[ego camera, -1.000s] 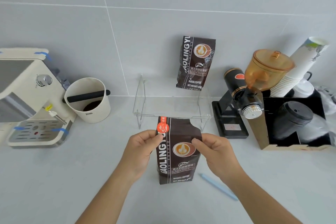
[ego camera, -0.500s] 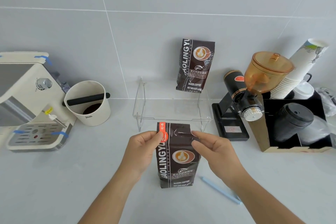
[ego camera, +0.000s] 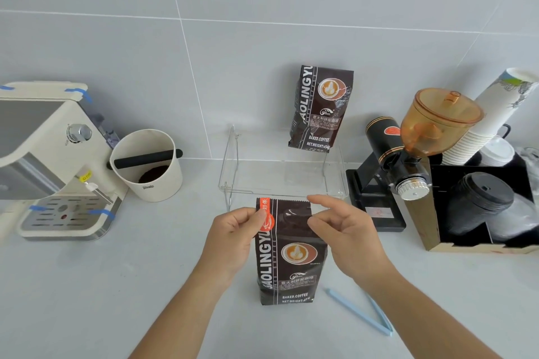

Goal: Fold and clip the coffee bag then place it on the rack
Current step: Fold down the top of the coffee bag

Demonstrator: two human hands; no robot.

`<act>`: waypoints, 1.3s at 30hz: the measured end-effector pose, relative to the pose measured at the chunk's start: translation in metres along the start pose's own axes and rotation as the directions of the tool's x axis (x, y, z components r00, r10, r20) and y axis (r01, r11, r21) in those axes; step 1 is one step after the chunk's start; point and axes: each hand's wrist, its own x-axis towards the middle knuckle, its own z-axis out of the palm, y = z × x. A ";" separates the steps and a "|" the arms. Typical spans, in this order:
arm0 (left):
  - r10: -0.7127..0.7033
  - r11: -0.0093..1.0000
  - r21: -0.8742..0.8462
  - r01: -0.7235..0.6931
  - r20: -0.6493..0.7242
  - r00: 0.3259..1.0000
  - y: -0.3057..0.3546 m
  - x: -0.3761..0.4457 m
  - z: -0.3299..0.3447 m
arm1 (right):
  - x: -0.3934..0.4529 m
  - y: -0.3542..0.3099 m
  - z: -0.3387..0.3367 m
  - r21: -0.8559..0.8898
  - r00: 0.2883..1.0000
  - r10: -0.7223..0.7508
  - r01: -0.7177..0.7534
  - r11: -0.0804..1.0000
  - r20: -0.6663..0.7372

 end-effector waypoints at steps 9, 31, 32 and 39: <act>0.019 1.000 0.025 -0.019 -0.010 1.000 0.004 -0.004 -0.005 | 0.005 0.003 -0.004 -0.212 0.999 0.027 -0.030 0.977 -0.020; 0.168 0.851 0.447 -0.275 0.263 0.950 0.021 0.010 -0.023 | 0.007 -0.020 0.006 -0.535 0.992 0.101 -0.048 0.844 0.071; 0.142 0.885 0.400 -0.238 0.255 0.957 0.020 0.011 -0.024 | 0.007 -0.019 0.006 -0.494 0.991 0.123 -0.081 0.866 0.054; 0.029 0.967 0.240 -0.083 0.220 0.975 0.011 0.010 -0.018 | 0.012 -0.016 0.011 -0.233 0.956 0.290 -0.292 0.928 -0.045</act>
